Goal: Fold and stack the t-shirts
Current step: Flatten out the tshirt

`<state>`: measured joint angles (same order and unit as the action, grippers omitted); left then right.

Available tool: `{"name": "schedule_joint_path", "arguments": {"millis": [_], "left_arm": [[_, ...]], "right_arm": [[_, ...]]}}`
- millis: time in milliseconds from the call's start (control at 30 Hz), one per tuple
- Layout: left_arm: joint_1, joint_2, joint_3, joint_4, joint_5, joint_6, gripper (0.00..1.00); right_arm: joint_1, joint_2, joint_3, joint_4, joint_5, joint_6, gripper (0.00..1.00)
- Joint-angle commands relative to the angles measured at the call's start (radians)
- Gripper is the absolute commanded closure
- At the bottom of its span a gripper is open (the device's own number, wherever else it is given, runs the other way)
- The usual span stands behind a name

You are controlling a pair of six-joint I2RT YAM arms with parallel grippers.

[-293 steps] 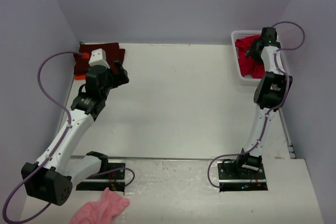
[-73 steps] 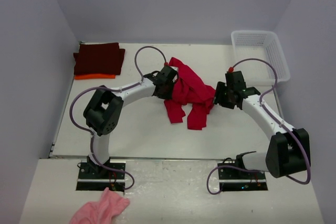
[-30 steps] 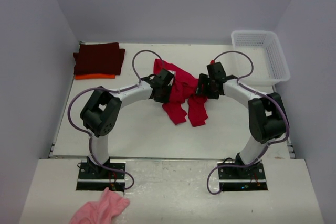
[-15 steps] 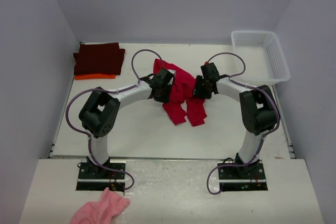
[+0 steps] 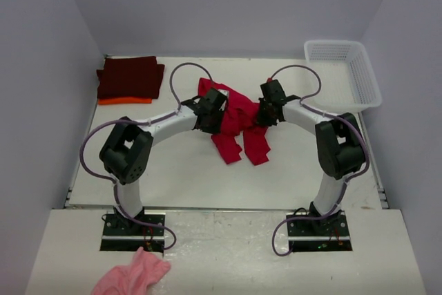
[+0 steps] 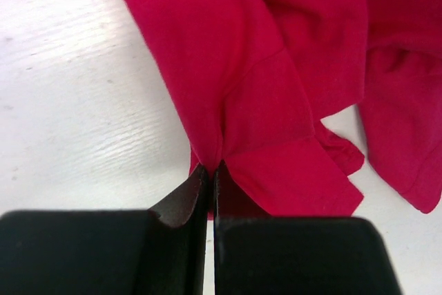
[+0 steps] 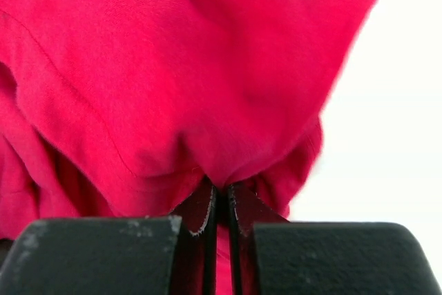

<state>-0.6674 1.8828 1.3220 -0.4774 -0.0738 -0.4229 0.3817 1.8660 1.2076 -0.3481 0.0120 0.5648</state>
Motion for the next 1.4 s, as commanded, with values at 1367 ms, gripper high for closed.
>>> {"name": "schedule_joint_path", "arguments": {"millis": [1367], "left_arm": [[0.196, -0.814, 0.345, -0.641, -0.696, 0.076, 1.0]], "right_arm": [[-0.055, -0.651, 0.415, -0.747, 0.421, -0.167, 1.0]]}}
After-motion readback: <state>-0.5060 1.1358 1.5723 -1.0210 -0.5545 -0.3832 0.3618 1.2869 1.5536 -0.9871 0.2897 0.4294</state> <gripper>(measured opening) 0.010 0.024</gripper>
